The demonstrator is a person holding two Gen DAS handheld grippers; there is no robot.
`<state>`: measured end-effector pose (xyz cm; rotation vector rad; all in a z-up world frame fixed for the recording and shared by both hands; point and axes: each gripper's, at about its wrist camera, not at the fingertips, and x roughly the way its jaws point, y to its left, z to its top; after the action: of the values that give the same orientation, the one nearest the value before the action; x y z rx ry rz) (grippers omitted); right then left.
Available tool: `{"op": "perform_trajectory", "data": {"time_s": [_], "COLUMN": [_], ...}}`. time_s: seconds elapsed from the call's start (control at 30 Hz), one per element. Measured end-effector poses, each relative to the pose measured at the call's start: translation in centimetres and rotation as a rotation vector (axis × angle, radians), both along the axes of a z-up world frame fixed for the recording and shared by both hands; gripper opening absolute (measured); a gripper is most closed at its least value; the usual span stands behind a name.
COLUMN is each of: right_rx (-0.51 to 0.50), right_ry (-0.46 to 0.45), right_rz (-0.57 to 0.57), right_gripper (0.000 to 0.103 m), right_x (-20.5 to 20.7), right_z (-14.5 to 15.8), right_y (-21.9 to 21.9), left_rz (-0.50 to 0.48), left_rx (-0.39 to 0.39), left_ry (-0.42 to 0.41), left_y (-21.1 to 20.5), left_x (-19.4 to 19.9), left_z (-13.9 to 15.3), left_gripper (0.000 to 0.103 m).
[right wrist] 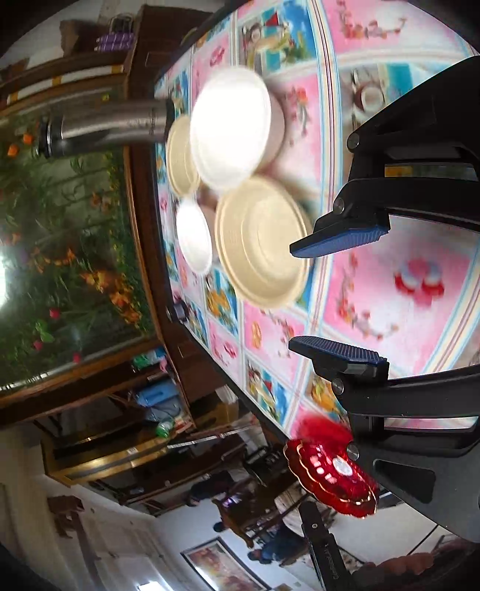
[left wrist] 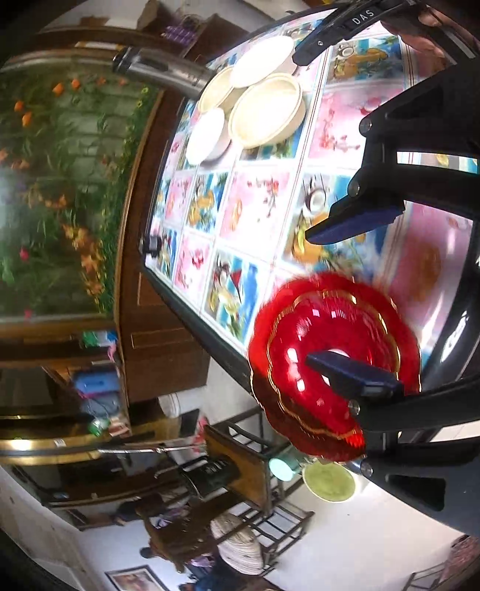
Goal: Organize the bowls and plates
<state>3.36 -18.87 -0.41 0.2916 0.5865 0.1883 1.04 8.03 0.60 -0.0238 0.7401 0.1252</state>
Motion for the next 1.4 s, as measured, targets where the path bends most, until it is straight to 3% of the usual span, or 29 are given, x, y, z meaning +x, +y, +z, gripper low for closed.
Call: {"op": "perform_trajectory", "data": {"time_s": [0.47,0.93,1.13,1.4], "right_rx": [0.036,0.148,0.155,0.152], "right_ry": [-0.007,0.013,0.021,0.036], "right_rz": [-0.126,-0.152,-0.15,-0.147], "right_gripper": [0.045,0.045,0.052,0.052], "right_x": [-0.6,-0.1,0.0,0.1], "right_z": [0.0,-1.6,-1.7,-1.9], "right_y": [-7.3,-9.9,-9.8,-9.6], "left_rz": [-0.081,-0.147,-0.17,-0.179], "left_rx": [0.019,0.055,0.073,0.068], "left_ry": [0.011,0.066,0.083,0.133], "left_y": [-5.2,-9.7,-10.8,-11.2], "left_x": [1.3,3.1,3.2,3.5], "left_z": [0.3,-1.6,-2.2,-3.7], "left_gripper": [0.061,0.063,0.063,0.063]}}
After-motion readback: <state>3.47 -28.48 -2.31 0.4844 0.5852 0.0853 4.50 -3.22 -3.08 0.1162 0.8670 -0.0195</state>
